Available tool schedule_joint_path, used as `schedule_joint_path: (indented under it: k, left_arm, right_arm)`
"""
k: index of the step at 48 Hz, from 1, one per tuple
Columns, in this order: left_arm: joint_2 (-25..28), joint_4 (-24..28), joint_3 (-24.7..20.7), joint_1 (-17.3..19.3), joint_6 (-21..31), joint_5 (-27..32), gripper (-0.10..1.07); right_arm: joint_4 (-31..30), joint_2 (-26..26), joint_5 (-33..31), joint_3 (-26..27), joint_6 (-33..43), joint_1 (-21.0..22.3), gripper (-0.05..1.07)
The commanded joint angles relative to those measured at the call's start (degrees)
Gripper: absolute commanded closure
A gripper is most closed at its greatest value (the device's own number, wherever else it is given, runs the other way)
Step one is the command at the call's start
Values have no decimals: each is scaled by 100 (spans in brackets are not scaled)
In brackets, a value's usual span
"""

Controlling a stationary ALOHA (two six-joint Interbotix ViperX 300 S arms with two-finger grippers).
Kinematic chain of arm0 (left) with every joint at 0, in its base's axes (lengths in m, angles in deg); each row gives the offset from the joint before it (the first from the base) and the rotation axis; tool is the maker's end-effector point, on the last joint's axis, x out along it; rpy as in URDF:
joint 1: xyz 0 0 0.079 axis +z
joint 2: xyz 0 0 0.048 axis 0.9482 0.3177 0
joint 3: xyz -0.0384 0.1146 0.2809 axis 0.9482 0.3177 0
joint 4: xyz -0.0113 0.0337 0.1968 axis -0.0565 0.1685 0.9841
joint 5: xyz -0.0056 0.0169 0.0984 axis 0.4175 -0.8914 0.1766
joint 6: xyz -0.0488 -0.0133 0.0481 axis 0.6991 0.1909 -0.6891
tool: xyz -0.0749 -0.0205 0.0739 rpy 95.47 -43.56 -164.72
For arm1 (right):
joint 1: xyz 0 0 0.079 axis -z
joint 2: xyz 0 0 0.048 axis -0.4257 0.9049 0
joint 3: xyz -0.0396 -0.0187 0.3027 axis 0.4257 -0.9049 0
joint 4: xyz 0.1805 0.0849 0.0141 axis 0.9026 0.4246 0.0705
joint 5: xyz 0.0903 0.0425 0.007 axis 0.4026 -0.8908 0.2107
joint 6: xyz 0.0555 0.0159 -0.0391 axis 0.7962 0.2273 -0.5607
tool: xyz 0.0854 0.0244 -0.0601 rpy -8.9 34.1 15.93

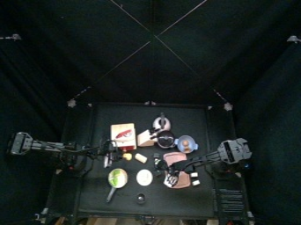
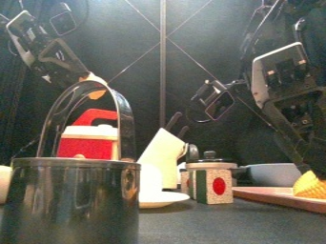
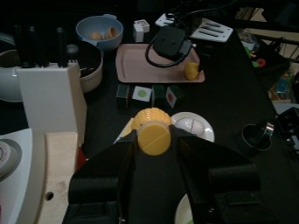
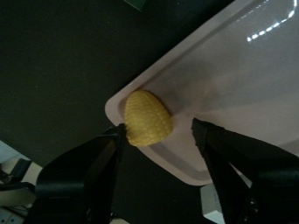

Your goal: Grab corn bottom

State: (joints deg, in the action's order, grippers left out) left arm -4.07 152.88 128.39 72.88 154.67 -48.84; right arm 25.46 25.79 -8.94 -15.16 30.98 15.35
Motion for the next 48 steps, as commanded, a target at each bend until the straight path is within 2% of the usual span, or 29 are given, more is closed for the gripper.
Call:
schedule_joint_path:
  k: [1,7,14,20,25,30,33,41,48]
  left_arm:
    - [0,-9,-70,18,9,-18,29]
    - [0,-9,-70,18,9,-18,29]
    - [0,-9,-44,18,9,-18,29]
    - [0,-9,-44,26,9,-18,29]
    - [-9,-9,-44,35,9,-18,29]
    - [0,-9,-44,35,9,-18,29]
    - [-9,-9,-44,35,9,-9,29]
    - [0,-18,-44,35,9,-18,29]
    - [-9,-53,-35,44,0,-18,29]
  right_arm:
    - [53,-88,123,26,9,35,14]
    - [114,-70,316,-105,79,123,23]
    - [44,-158,413,-334,563,237,30]
    - [-202,-431,598,-580,1143,290,30]
    - [-439,-791,1002,-835,1749,316,30]
    - [-624,-1107,1433,-1107,2329,343,30]
    - [-800,-1327,2039,-1450,2971,343,30]
    - [-1222,-1459,2962,-1819,3894,325,28]
    - [-1670,-1433,3059,-1881,4421,325,24]
